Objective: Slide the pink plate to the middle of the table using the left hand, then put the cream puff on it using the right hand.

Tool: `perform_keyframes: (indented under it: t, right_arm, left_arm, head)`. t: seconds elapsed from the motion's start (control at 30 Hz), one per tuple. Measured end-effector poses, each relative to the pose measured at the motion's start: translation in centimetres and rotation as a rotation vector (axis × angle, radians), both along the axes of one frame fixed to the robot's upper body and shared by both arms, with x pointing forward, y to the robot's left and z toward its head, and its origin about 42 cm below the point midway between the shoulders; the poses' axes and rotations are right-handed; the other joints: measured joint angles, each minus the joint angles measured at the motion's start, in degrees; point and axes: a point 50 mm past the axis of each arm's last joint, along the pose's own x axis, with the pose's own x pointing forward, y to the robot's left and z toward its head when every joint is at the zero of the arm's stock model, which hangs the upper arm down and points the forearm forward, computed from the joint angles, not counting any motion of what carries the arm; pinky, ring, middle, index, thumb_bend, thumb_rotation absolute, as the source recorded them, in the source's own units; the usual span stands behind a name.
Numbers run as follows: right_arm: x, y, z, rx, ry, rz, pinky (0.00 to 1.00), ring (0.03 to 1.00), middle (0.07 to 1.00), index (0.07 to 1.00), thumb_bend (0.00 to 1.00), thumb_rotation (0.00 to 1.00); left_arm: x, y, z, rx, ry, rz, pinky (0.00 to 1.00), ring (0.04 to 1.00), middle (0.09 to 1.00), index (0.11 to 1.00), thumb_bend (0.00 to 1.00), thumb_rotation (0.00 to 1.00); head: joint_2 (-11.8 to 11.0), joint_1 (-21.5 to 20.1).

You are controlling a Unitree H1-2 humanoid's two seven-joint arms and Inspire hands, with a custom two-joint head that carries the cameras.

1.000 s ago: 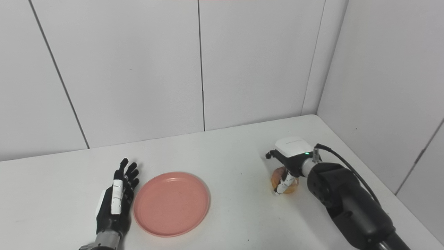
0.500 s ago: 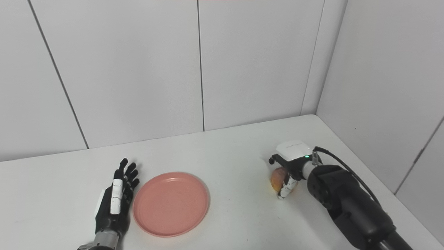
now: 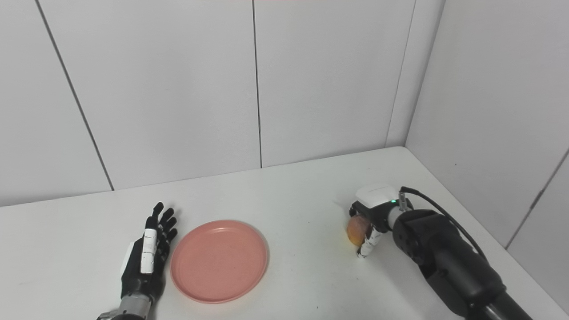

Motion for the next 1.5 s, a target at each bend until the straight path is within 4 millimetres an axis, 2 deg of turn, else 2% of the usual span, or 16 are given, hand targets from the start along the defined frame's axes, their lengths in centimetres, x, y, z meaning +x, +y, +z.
perform_keyframes:
  t: [0.07,0.1,0.13,0.17,0.2,0.23,0.47,0.73,0.93,1.0,1.03,1.13,1.27,1.37,1.5]
  right_arm:
    - [0.0,0.0,0.0,0.004,0.0,-0.002,0.36,0.49,0.595,0.665,0.9,0.13]
    - [0.0,0.1,0.0,0.006,0.003,-0.004,0.34,0.465,0.574,0.659,0.89,0.12]
    - [0.1,0.1,0.1,0.01,0.005,-0.006,0.34,0.468,0.56,0.559,0.67,0.13]
    - [0.1,0.2,0.1,0.012,0.004,-0.007,0.35,0.469,0.556,0.525,0.6,0.13]
    - [0.1,0.1,0.1,0.014,0.002,-0.008,0.35,0.469,0.534,0.495,0.56,0.05]
    - [0.2,0.1,0.0,0.017,-0.003,-0.01,0.36,0.473,0.533,0.476,0.53,0.02]
    - [0.3,0.0,-0.1,0.041,-0.019,-0.005,0.32,0.42,0.494,0.48,0.53,0.0]
    - [0.4,-0.1,-0.2,0.056,-0.029,-0.003,0.33,0.439,0.51,0.476,0.53,0.0]
    - [0.1,0.0,-0.2,0.057,-0.037,0.007,0.28,0.385,0.453,0.489,0.53,0.0]
    - [-0.4,0.3,-0.1,0.056,-0.041,0.022,0.29,0.388,0.452,0.49,0.53,0.0]
    - [-0.6,0.6,-0.1,0.056,-0.039,0.031,0.31,0.418,0.485,0.481,0.53,0.0]
    - [-1.2,1.5,0.8,0.058,-0.051,0.065,0.33,0.44,0.511,0.474,0.53,0.0]
    - [-1.8,2.5,2.0,0.076,-0.083,0.109,0.28,0.371,0.443,0.5,0.53,0.0]
    - [-2.2,3.4,3.1,0.095,-0.121,0.154,0.24,0.316,0.413,0.499,0.53,0.0]
    - [-3.0,4.7,4.8,0.11,-0.183,0.205,0.25,0.328,0.407,0.507,0.53,0.0]
  left_arm:
    - [0.0,0.0,0.0,0.0,0.001,0.0,0.96,0.96,0.957,1.0,0.85,0.92]
    - [0.0,0.0,0.0,0.0,0.002,0.0,0.96,0.959,0.957,1.0,0.85,0.92]
    - [0.0,0.0,0.0,0.0,0.003,-0.001,0.96,0.959,0.958,1.0,0.85,0.92]
    - [0.0,0.0,0.0,0.001,0.003,-0.001,0.96,0.959,0.959,1.0,0.85,0.93]
    - [0.0,0.0,0.0,0.001,0.003,-0.001,0.96,0.959,0.959,1.0,0.85,0.93]
    - [0.0,0.0,0.0,0.001,0.003,-0.001,0.96,0.957,0.957,1.0,0.86,0.93]
    - [0.0,0.0,0.2,0.0,0.001,0.0,0.97,0.96,0.958,1.0,0.85,0.92]
    - [-0.1,0.1,0.2,-0.001,0.002,0.003,0.96,0.956,0.958,1.0,0.84,0.93]
    - [-0.1,0.1,0.2,-0.001,0.002,0.003,0.97,0.963,0.955,1.0,0.84,0.93]
    - [-0.1,0.1,0.3,-0.003,0.001,0.003,0.97,0.966,0.956,1.0,0.84,0.93]
    - [-0.2,0.1,0.3,-0.003,0.001,0.003,0.97,0.964,0.956,1.0,0.85,0.93]
    - [-0.2,0.1,0.3,-0.003,0.007,0.004,0.98,0.964,0.957,1.0,0.85,0.92]
    - [-0.2,0.0,0.5,-0.004,0.015,0.001,0.98,0.962,0.955,1.0,0.83,0.92]
    - [-0.5,-0.1,0.6,-0.001,0.021,0.002,0.99,0.959,0.951,1.0,0.82,0.94]
    - [-0.9,-0.6,0.8,0.006,0.032,0.012,0.96,0.946,0.942,1.0,0.81,0.94]
  head:
    - [0.0,0.0]
    - [0.0,0.0]
    - [0.0,0.0]
    - [0.0,0.0]
    - [0.0,0.0]
    - [0.0,0.0]
    - [0.2,0.1]
    - [0.3,0.2]
    - [0.5,0.5]
    - [0.6,0.7]
    - [0.7,0.9]
    - [1.0,1.2]
    - [1.2,1.9]
    - [2.2,3.8]
    - [3.2,7.0]
